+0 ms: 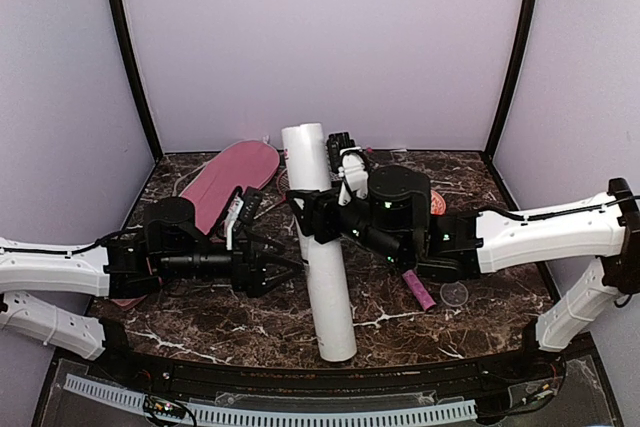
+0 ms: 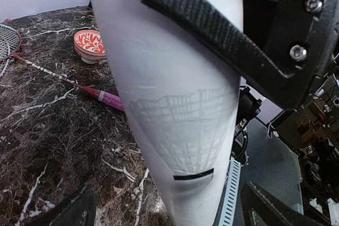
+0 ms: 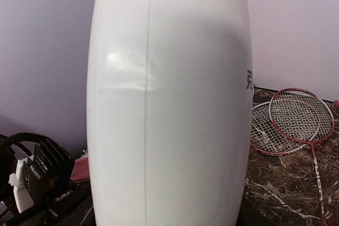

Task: Pack up the badminton gear
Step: Pass from the right arm to the left, then pass from the left arm to the right

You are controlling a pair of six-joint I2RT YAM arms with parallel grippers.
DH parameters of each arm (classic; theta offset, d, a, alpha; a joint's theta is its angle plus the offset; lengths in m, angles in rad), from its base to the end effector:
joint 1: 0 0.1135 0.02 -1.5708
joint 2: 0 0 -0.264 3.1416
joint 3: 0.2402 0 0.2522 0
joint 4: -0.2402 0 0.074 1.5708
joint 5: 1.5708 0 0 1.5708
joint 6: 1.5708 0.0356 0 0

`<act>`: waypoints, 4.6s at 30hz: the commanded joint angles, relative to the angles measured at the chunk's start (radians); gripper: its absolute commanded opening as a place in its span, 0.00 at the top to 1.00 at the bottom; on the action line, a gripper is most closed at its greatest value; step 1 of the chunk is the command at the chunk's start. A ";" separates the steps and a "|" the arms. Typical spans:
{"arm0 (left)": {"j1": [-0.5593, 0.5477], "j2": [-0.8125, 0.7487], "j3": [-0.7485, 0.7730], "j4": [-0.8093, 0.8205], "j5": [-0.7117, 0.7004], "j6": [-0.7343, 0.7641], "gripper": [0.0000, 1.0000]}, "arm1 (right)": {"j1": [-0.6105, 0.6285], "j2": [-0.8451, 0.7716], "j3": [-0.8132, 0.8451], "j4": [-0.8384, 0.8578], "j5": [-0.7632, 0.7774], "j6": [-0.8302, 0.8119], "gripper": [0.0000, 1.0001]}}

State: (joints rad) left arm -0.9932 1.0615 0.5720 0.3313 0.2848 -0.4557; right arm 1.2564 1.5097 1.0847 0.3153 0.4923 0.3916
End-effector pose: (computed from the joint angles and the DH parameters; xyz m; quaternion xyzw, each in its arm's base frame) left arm 0.1240 -0.2086 0.2647 0.2888 0.7016 -0.5066 0.4096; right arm 0.1263 0.3338 0.3191 -0.1551 0.7240 0.3516 0.5728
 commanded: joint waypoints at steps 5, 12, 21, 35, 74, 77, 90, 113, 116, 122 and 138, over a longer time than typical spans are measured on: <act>-0.043 0.143 0.072 0.180 0.009 0.029 0.01 | -0.001 0.015 0.042 0.071 0.027 0.020 0.37; -0.065 0.282 0.129 0.261 0.035 0.018 0.01 | 0.014 0.006 0.022 0.084 0.027 0.020 0.37; -0.096 0.330 0.137 0.298 -0.049 0.010 0.25 | 0.018 -0.013 -0.018 0.076 0.175 0.067 0.35; -0.104 0.316 0.098 0.295 -0.095 -0.011 0.46 | 0.008 -0.048 -0.039 0.021 0.192 0.095 0.08; -0.034 0.143 0.296 -0.739 -0.181 0.656 0.53 | -0.458 -0.405 -0.058 -0.608 -0.760 0.222 0.16; -0.039 0.131 0.281 -0.739 -0.200 0.659 0.53 | -0.458 -0.426 -0.096 -0.576 -0.823 0.225 0.21; -0.071 0.170 0.298 -0.763 -0.215 0.669 0.54 | -0.409 -0.418 -0.147 -0.446 -1.000 0.202 0.39; -0.090 0.177 0.301 -0.763 -0.222 0.681 0.50 | -0.403 -0.301 -0.093 -0.471 -1.148 0.126 0.91; -0.090 0.185 0.301 -0.722 -0.198 0.667 0.31 | -0.403 -0.301 -0.100 -0.466 -1.157 0.127 0.98; -0.089 0.246 0.348 -0.594 -0.139 0.610 0.11 | -0.403 -0.310 -0.120 -0.439 -1.147 0.145 1.00; -0.088 0.372 0.467 -0.544 -0.062 0.601 0.37 | -0.403 -0.327 -0.140 -0.445 -1.104 0.138 1.00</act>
State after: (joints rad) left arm -1.0775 1.4437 1.0157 -0.2386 0.1860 0.1482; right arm 0.8490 1.2011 0.9558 -0.1616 -0.6376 0.5396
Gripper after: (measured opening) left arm 0.679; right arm 0.007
